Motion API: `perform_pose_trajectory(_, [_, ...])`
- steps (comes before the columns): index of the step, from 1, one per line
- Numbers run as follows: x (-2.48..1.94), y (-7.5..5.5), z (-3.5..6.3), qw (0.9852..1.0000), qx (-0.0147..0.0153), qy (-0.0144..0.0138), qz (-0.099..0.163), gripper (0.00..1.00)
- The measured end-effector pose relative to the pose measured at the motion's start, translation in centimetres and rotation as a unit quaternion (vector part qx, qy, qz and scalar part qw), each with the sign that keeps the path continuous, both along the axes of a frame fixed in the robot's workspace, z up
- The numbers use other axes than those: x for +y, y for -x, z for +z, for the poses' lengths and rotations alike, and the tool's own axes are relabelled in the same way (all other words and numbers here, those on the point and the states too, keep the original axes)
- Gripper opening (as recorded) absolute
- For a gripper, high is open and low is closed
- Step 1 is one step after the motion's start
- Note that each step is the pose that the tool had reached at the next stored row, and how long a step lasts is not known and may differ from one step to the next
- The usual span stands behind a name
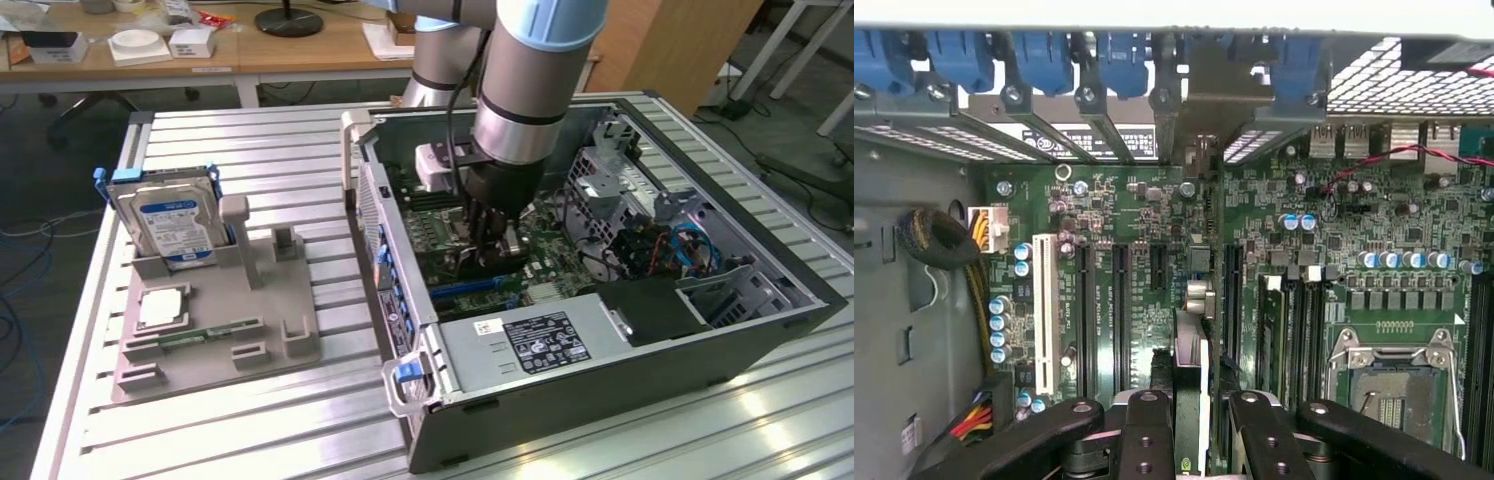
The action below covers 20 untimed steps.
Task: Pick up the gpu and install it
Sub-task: 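Insert the gpu into the slot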
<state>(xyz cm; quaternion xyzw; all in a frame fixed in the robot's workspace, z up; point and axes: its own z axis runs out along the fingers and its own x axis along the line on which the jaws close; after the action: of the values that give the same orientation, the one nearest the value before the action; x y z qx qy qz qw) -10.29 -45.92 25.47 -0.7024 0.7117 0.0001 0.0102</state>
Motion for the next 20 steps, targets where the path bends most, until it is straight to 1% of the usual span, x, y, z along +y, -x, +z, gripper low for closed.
perform_pose_trajectory(20, [-0.02, 0.1, -1.16, 1.0, 0.0, 0.0, 0.0, 0.26])
